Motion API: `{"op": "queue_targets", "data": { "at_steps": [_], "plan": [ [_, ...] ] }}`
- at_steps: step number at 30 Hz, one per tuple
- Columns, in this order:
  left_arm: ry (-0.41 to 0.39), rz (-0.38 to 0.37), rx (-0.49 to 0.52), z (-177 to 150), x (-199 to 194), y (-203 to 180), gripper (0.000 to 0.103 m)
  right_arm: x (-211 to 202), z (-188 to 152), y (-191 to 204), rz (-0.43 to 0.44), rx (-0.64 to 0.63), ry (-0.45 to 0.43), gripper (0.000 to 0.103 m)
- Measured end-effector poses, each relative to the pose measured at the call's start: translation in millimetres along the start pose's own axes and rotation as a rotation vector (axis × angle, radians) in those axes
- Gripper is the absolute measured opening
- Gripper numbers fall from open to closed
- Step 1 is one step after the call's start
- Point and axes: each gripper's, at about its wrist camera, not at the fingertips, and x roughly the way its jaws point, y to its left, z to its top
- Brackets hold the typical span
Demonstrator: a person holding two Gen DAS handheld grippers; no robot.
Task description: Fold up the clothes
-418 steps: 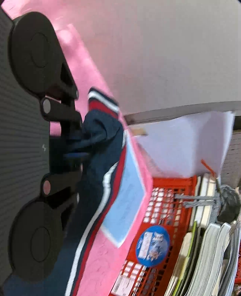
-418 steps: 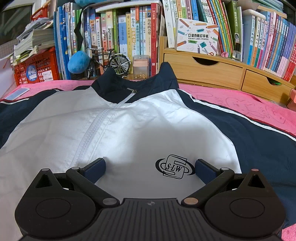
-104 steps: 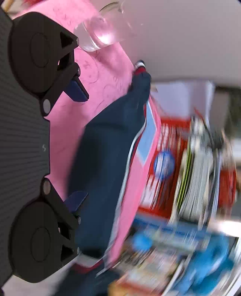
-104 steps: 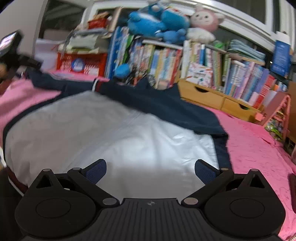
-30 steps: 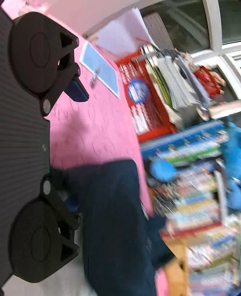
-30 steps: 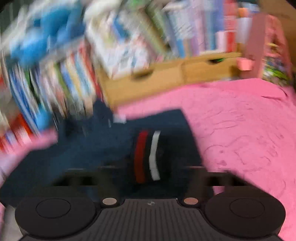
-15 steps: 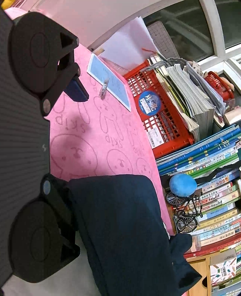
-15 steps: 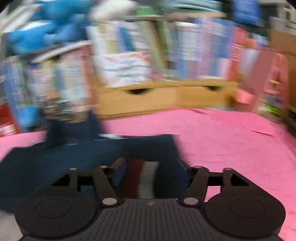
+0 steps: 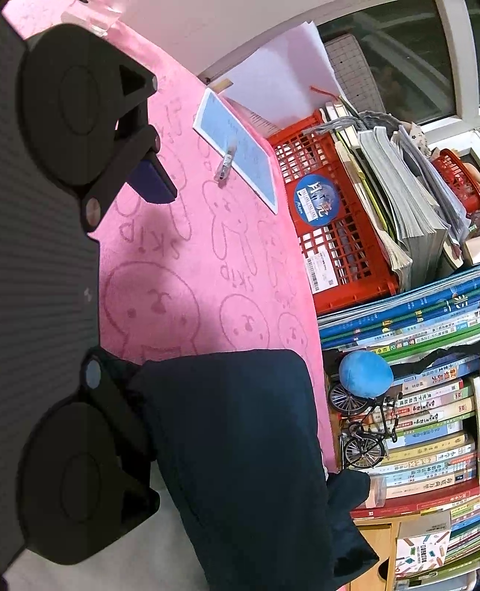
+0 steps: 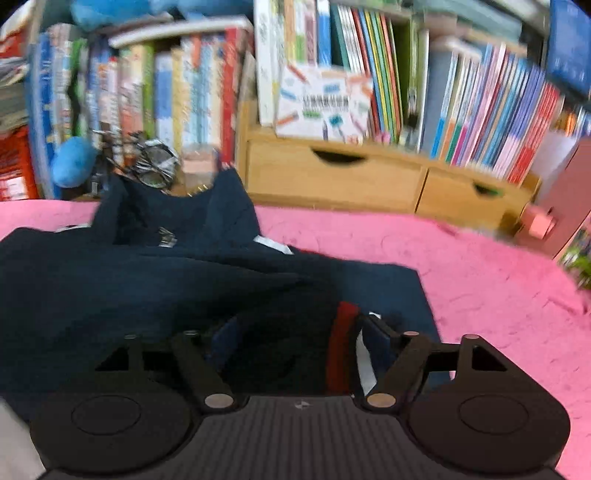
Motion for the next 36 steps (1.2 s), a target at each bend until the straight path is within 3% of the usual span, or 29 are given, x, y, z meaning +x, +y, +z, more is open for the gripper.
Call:
{"op": "queue_targets", "data": {
  "at_steps": [2, 6, 9, 12, 16, 19, 23, 27, 32, 36],
  "plan": [
    [0.0, -0.003, -0.004, -1.1, 0.7, 0.6, 0.103, -11.7, -1.2, 7.7, 0.014, -0.005, -0.004, 0.088],
    [0.0, -0.007, -0.008, -1.9, 1.5, 0.7, 0.103, -10.9, -4.1, 23.0, 0.153, -0.023, 0.056, 0.097],
    [0.007, -0.028, -0.03, -2.6, 3.6, 4.7, 0.103, 2.8, -13.4, 17.1, 0.061, -0.065, 0.087, 0.103],
    [0.02, -0.065, -0.071, -4.0, 6.7, 12.0, 0.103, -13.8, -17.2, -16.6, -0.001, 0.015, 0.081, 0.103],
    [0.074, -0.179, -0.186, -11.6, 5.7, 32.8, 0.103, -69.9, -49.8, -43.7, 0.024, 0.06, -0.051, 0.103],
    [0.106, -0.281, -0.273, -28.1, -13.0, 53.3, 0.103, -119.7, -89.5, -54.0, 0.135, 0.11, -0.162, 0.103],
    [0.02, -0.29, -0.167, -47.4, -70.5, 56.8, 0.103, -166.2, -131.4, -52.6, 0.215, 0.132, -0.2, 0.103],
    [-0.057, -0.359, -0.063, -65.8, -125.6, 48.5, 0.103, -202.2, -163.5, -34.5, 0.235, 0.062, -0.19, 0.103],
    [-0.065, -0.388, 0.027, -96.7, -165.8, 26.8, 0.103, -240.6, -200.6, -1.5, 0.198, -0.099, -0.173, 0.103],
    [-0.043, -0.422, 0.044, -117.9, -183.2, 18.2, 0.103, -263.6, -226.7, 10.5, 0.234, -0.122, -0.147, 0.103]
  ]
}}
